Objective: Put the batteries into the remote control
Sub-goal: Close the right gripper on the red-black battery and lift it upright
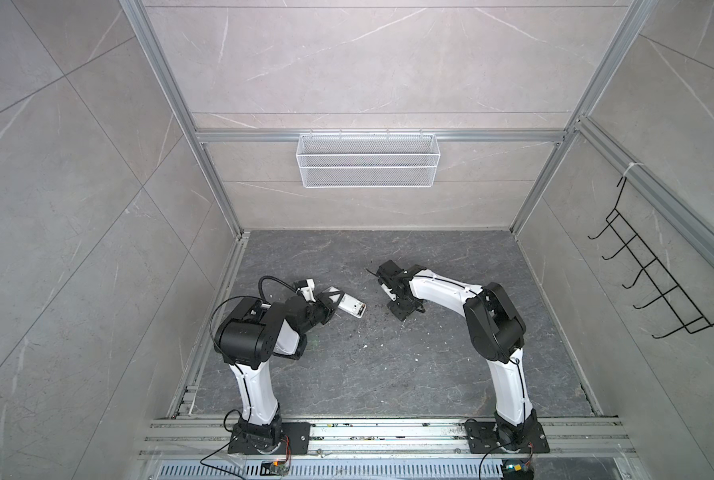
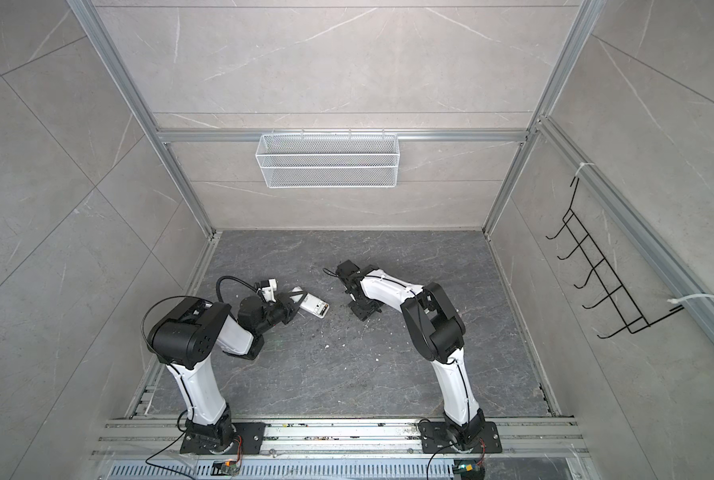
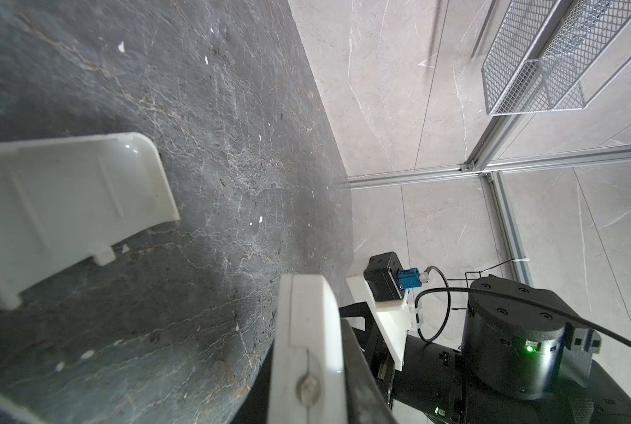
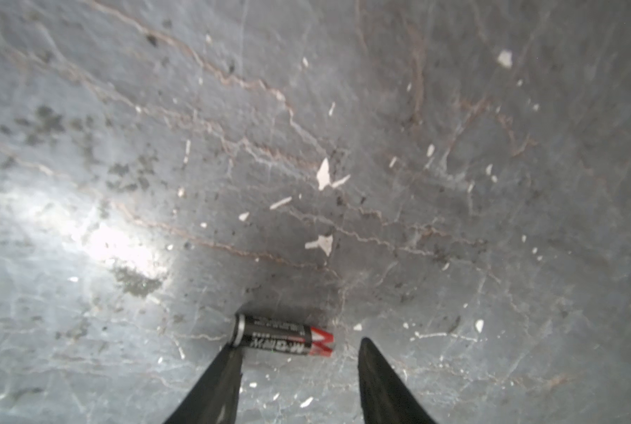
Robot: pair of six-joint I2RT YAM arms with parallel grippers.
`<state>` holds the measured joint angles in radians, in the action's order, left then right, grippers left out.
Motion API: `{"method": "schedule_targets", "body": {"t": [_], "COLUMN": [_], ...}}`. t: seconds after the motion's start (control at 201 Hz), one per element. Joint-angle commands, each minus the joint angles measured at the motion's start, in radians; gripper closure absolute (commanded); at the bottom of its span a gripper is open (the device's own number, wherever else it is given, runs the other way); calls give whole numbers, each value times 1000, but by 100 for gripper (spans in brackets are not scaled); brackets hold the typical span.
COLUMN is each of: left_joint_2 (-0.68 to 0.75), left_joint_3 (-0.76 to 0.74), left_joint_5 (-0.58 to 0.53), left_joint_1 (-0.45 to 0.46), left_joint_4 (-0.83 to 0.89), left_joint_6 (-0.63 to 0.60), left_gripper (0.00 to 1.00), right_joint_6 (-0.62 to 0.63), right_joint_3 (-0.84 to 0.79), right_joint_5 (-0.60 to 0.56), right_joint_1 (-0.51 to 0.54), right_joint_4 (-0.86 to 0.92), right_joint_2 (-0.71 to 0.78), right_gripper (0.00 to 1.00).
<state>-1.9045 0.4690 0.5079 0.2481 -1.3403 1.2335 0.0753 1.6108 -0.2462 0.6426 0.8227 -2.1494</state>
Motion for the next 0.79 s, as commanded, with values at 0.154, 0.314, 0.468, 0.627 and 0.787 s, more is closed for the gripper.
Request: {"method": "schedule_targets", "body": {"t": [0.154,0.314,0.468,0.627,0.787], "left_joint_2": [-10,-10,-18,-25,-28], "left_joint_3": [32,32,35,39,42], "left_joint_5": [26,24,26,29,30], "left_joint_1": [-3,-4,-3,-4,-4], "left_joint_4": [-73,-73,-74,-74,-73], "left_joint_6": [-3,-7,-3,0,3], "left_gripper": [100,100,100,100,100], "right_joint_6": [26,29,27,12,-48], "right_joint_3": [37,48,56,60,57], "right_joint_5": [55,64,63,62,66], "right_joint_1": [-4,-9,-15,-18,-29], "right_joint_4": [50,54,51,47,51], "right_joint_2": [-96,-111,-117,-115,-116], "right_gripper": [50,58,71,75,91]}}
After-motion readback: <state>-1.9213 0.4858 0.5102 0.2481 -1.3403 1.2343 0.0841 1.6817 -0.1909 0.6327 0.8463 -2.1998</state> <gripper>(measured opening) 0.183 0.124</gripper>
